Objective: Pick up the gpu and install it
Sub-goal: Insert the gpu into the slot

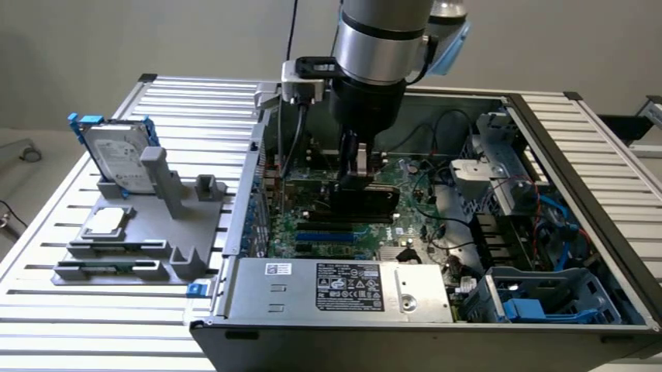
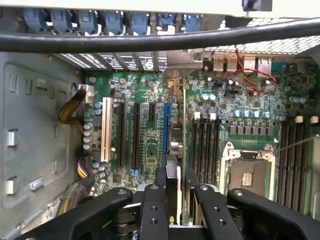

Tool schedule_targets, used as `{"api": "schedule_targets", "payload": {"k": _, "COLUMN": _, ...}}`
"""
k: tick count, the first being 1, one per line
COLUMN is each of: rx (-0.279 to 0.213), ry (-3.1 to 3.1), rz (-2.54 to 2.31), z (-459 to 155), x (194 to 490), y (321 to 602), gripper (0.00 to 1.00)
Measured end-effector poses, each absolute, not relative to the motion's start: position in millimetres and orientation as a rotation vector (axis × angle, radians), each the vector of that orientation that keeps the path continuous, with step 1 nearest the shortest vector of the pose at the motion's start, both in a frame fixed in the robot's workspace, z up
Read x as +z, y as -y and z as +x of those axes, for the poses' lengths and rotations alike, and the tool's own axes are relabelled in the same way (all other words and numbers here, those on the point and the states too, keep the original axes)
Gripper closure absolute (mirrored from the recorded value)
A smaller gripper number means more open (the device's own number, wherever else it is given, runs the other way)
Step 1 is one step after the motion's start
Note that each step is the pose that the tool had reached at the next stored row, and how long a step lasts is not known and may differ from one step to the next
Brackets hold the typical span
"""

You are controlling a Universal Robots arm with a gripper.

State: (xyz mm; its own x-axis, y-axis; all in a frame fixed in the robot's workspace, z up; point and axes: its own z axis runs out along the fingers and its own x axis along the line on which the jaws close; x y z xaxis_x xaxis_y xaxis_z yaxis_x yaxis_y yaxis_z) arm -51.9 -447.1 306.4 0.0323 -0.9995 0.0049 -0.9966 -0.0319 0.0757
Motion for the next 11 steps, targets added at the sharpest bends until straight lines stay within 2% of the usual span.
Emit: {"api": "schedule_targets", "payload": {"k": 11, "rx": -0.076, "ry": 2.145, "rz": 2.214, "z": -62, "x": 299, "y": 447, "gripper": 0.74}}
